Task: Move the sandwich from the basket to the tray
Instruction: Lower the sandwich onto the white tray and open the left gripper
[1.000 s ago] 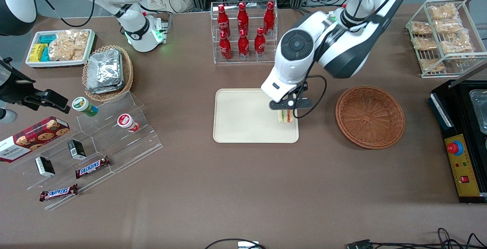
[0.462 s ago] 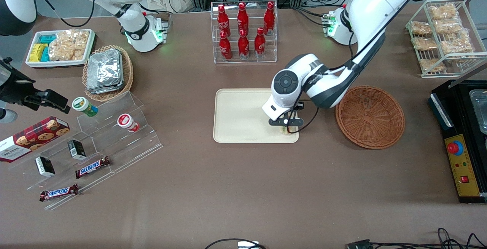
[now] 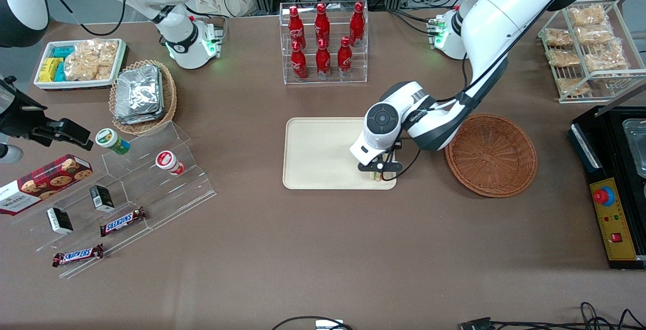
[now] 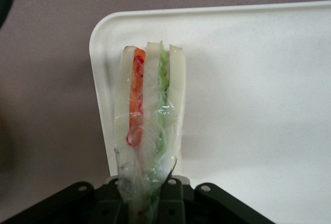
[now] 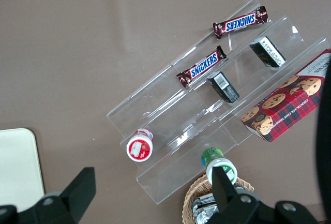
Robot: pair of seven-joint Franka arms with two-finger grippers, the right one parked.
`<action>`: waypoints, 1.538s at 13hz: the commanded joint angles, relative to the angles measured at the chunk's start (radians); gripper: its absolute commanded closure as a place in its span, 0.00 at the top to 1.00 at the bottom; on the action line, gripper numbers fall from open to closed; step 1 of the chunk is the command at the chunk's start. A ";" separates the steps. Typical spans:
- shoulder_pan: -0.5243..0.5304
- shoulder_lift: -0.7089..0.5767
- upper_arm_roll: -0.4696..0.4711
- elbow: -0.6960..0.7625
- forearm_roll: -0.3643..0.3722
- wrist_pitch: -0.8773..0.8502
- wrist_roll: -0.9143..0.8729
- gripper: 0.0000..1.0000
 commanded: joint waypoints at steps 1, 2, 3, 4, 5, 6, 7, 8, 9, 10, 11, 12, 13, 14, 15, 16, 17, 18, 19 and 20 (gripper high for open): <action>0.008 -0.003 -0.005 -0.015 0.021 0.020 -0.044 0.23; 0.008 -0.003 -0.005 -0.013 0.021 0.019 -0.051 0.93; 0.010 -0.005 -0.005 -0.013 0.021 0.017 -0.052 1.00; 0.010 -0.005 -0.005 -0.013 0.019 0.016 -0.052 1.00; 0.010 -0.005 -0.005 -0.013 0.018 0.014 -0.052 1.00; 0.011 -0.006 -0.005 -0.013 0.018 0.012 -0.052 1.00; 0.011 -0.006 -0.006 -0.013 0.018 0.012 -0.052 1.00; 0.011 -0.008 -0.006 -0.013 0.016 0.011 -0.052 1.00; 0.011 -0.011 -0.006 -0.012 0.015 0.008 -0.052 1.00; 0.011 -0.020 -0.006 -0.010 0.010 0.000 -0.052 1.00; 0.013 -0.032 -0.009 -0.004 0.004 -0.017 -0.052 1.00; 0.014 -0.055 -0.011 0.005 0.001 -0.033 -0.052 1.00; 0.014 -0.089 -0.012 0.022 -0.005 -0.061 -0.048 1.00; 0.016 -0.136 -0.012 0.040 -0.031 -0.102 -0.036 1.00; 0.023 -0.176 -0.011 0.065 -0.068 -0.150 -0.026 1.00; 0.034 -0.215 -0.009 0.091 -0.096 -0.194 -0.003 1.00; 0.037 -0.265 -0.003 0.117 -0.134 -0.236 0.045 1.00; 0.043 -0.316 0.036 0.135 -0.187 -0.265 0.079 1.00; 0.039 -0.385 0.096 0.136 -0.234 -0.274 0.133 1.00; 0.037 -0.446 0.153 0.125 -0.270 -0.288 0.220 1.00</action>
